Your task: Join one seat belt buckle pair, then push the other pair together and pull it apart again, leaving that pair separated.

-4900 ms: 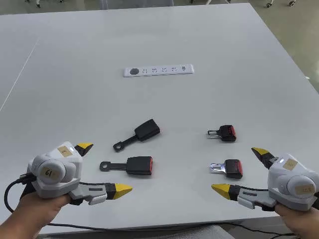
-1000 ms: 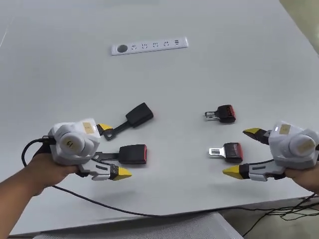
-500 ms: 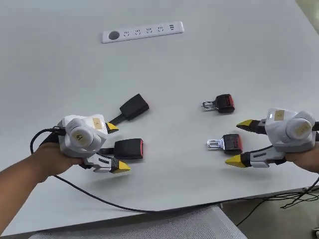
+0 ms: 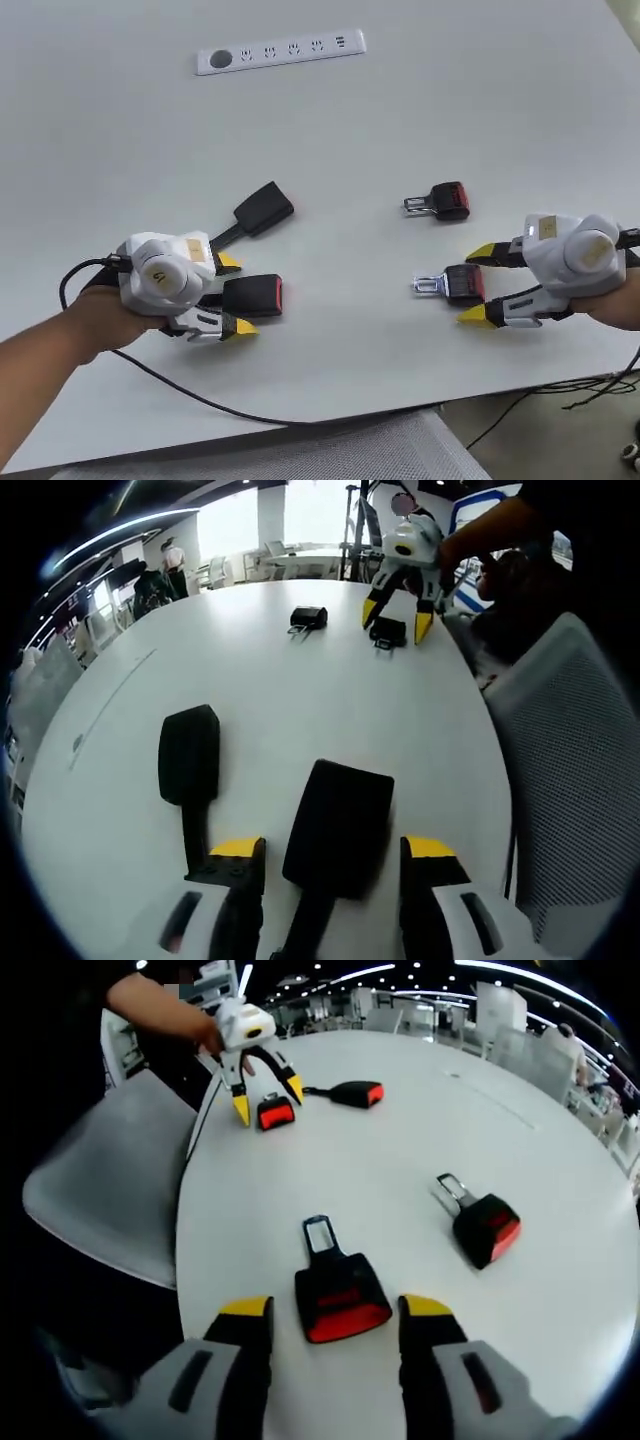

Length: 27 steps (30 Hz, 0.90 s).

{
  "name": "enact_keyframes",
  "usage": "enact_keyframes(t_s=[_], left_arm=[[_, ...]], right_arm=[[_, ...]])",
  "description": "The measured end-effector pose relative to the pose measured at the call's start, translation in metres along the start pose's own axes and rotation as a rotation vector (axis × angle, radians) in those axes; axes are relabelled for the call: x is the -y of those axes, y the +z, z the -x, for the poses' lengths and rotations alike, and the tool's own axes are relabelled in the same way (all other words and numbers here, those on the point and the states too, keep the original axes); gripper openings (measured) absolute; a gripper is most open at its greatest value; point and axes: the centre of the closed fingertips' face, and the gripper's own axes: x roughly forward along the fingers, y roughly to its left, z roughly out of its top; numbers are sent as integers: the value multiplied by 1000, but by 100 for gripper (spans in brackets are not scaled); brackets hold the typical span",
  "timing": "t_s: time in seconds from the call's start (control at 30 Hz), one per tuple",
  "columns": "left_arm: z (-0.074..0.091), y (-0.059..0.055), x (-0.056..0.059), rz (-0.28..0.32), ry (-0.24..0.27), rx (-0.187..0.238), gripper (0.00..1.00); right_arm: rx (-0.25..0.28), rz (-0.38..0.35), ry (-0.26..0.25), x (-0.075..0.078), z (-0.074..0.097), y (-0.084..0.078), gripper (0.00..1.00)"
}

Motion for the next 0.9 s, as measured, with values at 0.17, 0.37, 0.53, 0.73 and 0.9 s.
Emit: enact_keyframes(t_s=[0.17, 0.37, 0.53, 0.73, 0.9], left_arm=[[1, -2, 0, -60, 11, -24, 46], [2, 0, 1, -95, -7, -26, 37], [2, 1, 2, -125, -22, -43, 36], [1, 1, 3, -144, -33, -72, 35], [1, 2, 3, -141, -36, -81, 35]], right_arm=[[-10, 32, 16, 0, 1, -3, 47], [-13, 56, 7, 4, 1, -4, 38], [-10, 117, 9, 5, 2, -8, 35], [15, 116, 21, 4, 2, -8, 34], [40, 120, 38, 4, 1, -6, 34]])
